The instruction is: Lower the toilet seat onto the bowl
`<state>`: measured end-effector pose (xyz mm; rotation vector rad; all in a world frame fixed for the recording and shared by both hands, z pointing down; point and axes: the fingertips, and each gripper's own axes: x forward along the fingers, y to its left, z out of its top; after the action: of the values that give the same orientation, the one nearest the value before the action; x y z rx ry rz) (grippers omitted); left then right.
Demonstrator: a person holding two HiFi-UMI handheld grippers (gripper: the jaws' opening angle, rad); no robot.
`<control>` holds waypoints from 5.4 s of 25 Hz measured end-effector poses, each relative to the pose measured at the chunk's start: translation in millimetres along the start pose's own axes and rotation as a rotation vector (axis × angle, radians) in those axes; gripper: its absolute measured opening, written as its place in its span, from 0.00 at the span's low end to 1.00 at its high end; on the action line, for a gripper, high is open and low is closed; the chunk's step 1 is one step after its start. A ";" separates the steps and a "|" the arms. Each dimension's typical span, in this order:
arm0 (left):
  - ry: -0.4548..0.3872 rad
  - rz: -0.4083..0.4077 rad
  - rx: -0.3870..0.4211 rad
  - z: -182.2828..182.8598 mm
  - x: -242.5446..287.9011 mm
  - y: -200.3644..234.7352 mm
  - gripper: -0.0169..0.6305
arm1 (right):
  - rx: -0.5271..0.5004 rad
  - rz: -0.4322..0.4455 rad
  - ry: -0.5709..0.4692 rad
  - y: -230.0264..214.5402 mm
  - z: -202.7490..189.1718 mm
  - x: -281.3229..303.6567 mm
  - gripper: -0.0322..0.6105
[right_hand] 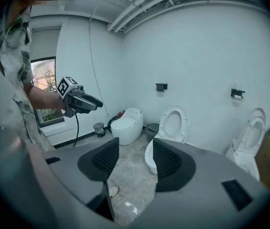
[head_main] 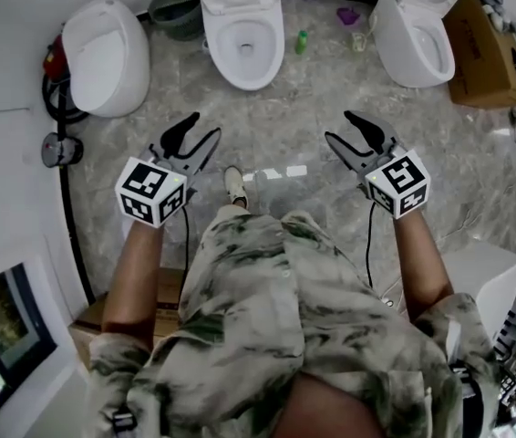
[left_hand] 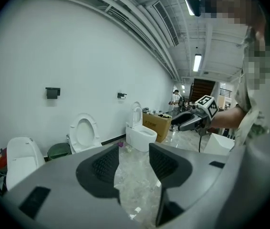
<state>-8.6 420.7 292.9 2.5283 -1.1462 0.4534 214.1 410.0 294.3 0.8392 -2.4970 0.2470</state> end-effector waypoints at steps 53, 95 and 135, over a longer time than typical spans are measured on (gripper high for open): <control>0.146 0.041 0.043 161.3 404.2 457.7 0.32 | -0.163 0.161 0.113 -436.8 186.2 480.8 0.33; 0.326 -0.122 0.210 173.2 618.5 682.0 0.29 | -0.279 0.048 0.336 -589.5 208.2 746.2 0.28; 0.319 0.009 0.196 165.7 604.5 658.6 0.16 | -0.287 0.078 0.273 -572.1 201.6 712.2 0.21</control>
<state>-108.9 -458.6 501.4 2.4884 -1.0342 0.9744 -9.7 -477.5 488.0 0.5517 -2.2410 0.0236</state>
